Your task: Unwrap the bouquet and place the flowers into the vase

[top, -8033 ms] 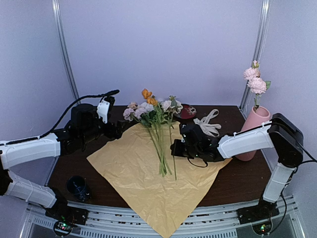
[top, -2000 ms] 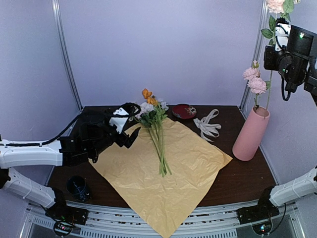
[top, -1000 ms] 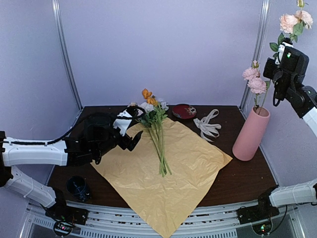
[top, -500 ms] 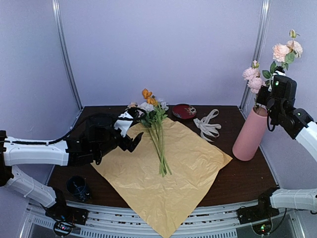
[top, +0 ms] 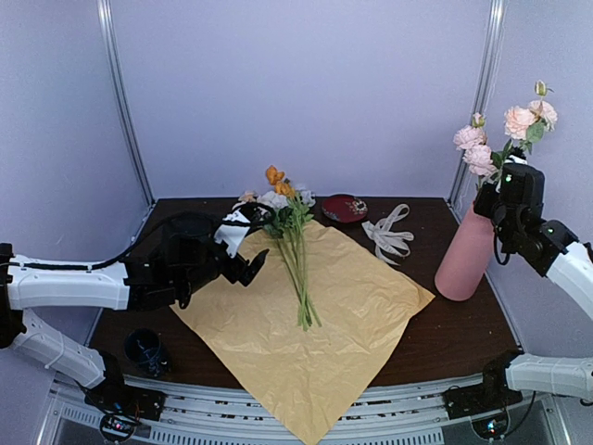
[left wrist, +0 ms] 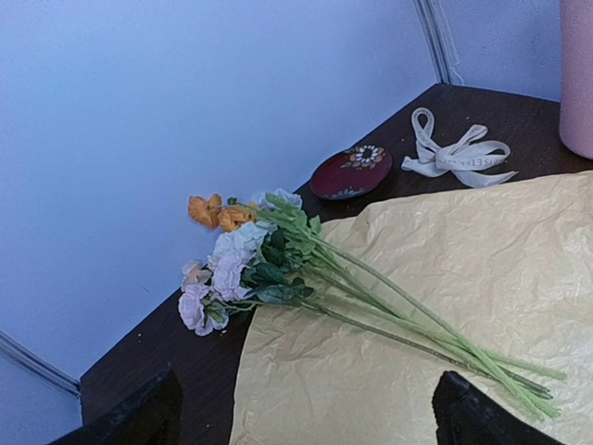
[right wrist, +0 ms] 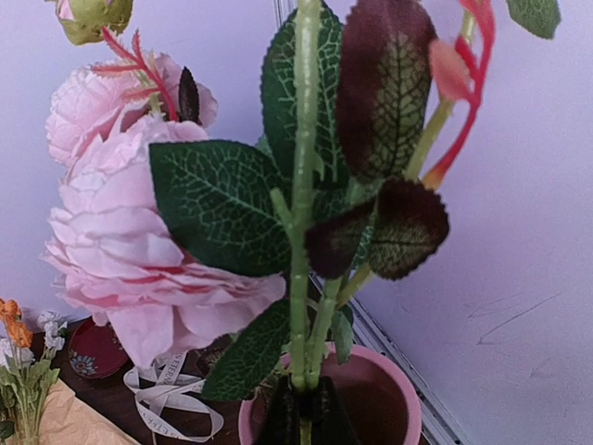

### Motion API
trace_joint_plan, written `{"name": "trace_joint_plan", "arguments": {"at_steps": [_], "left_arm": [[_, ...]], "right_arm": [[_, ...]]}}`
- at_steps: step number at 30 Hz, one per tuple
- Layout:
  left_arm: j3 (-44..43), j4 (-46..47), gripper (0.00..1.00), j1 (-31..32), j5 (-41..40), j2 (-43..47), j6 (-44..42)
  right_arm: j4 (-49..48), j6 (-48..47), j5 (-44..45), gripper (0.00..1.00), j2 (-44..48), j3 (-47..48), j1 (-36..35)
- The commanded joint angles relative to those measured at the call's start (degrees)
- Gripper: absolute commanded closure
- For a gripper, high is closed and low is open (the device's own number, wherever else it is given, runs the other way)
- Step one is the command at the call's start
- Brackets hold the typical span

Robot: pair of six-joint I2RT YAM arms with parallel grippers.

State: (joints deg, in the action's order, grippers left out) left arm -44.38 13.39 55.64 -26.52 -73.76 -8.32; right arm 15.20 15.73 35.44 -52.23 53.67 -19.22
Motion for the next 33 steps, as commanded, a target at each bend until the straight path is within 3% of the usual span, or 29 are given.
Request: {"name": "trace_joint_plan", "arguments": {"at_steps": [1, 3, 11, 22, 28, 33], "left_arm": [[-1.76, 1.03, 0.03, -0.27, 1.02, -0.73, 1.02], [-1.85, 0.90, 0.03, -0.26, 1.06, -0.77, 1.17], [-2.02, 0.61, 0.03, -0.27, 1.12, -1.13, 1.28], [-2.29, 0.15, 0.03, -0.18, 1.64, -1.21, 1.80], [-2.47, -0.20, 0.03, -0.18, 2.00, -1.00, 1.99], [-2.55, -0.34, 0.03, -0.18, 2.08, -0.75, 2.33]], "right_arm": [[-0.15, 1.01, -0.53, 1.00, 1.07, -0.75, 0.33], [0.21, 1.23, -0.87, 1.00, 1.06, -1.07, 0.33], [3.30, 2.01, -2.32, 0.82, 1.53, 0.33, 0.33], [13.11, 3.43, -8.48, 0.41, 2.49, 6.17, 0.33], [18.98, 3.18, -14.08, 0.34, 3.31, 12.05, 0.33], [21.26, 0.90, -27.33, 0.33, 4.38, 17.15, 0.33]]}}
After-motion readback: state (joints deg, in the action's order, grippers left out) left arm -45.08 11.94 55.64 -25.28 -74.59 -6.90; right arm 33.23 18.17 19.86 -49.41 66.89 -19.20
